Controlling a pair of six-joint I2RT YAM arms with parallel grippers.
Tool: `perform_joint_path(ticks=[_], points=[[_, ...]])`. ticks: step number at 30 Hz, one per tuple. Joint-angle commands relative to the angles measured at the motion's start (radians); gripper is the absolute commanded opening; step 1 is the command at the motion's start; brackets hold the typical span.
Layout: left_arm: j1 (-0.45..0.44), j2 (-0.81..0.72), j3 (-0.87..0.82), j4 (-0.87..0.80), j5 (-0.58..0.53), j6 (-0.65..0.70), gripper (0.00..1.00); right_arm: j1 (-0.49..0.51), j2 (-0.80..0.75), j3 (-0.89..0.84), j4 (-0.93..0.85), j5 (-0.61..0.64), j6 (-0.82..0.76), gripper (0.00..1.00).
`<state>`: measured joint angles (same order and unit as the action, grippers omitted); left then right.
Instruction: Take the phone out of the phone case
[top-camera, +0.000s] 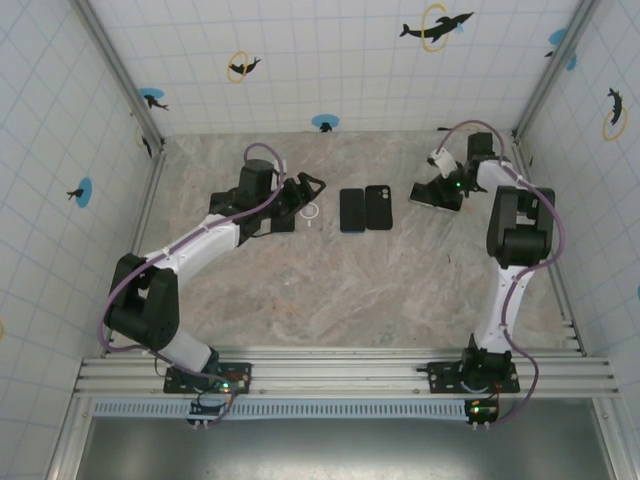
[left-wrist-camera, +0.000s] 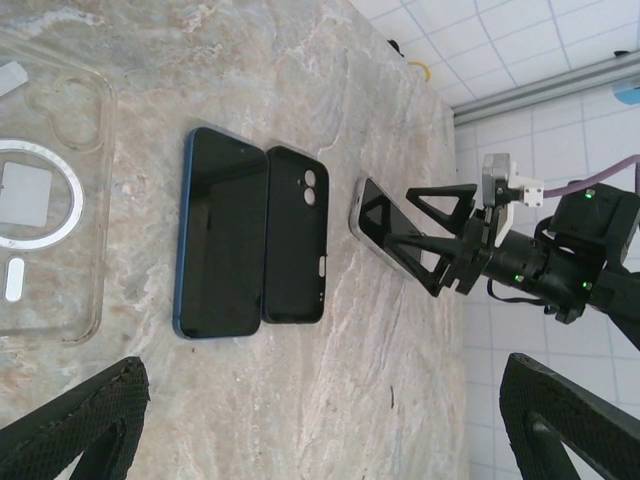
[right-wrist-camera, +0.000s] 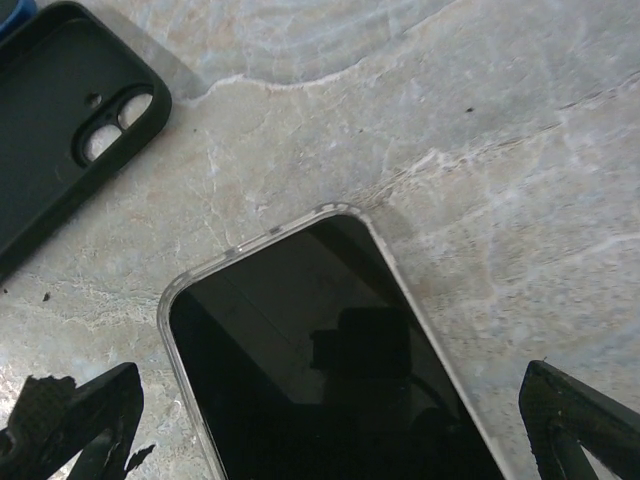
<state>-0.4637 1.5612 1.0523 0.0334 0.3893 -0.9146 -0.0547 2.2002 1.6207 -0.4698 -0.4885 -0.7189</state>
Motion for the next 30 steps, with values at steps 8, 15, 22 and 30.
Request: perform_joint_path(ticks=[8,15,22,30], points=[[0.005,-0.008,0.020,-0.035,0.020,0.025,0.93,-0.032,0.042,0.019,-0.055,-0.100,0.008,1.00],[0.005,0.000,0.029,-0.039,0.028,0.024,0.93,-0.047,0.020,-0.054,-0.060,-0.082,-0.020,0.99],[0.005,0.003,0.018,-0.034,0.040,0.025,0.93,-0.017,-0.042,-0.122,-0.072,-0.036,-0.082,0.99],[0.005,0.007,0.008,-0.020,0.046,0.025,0.93,0.031,-0.121,-0.230,-0.032,0.136,-0.147,0.99]])
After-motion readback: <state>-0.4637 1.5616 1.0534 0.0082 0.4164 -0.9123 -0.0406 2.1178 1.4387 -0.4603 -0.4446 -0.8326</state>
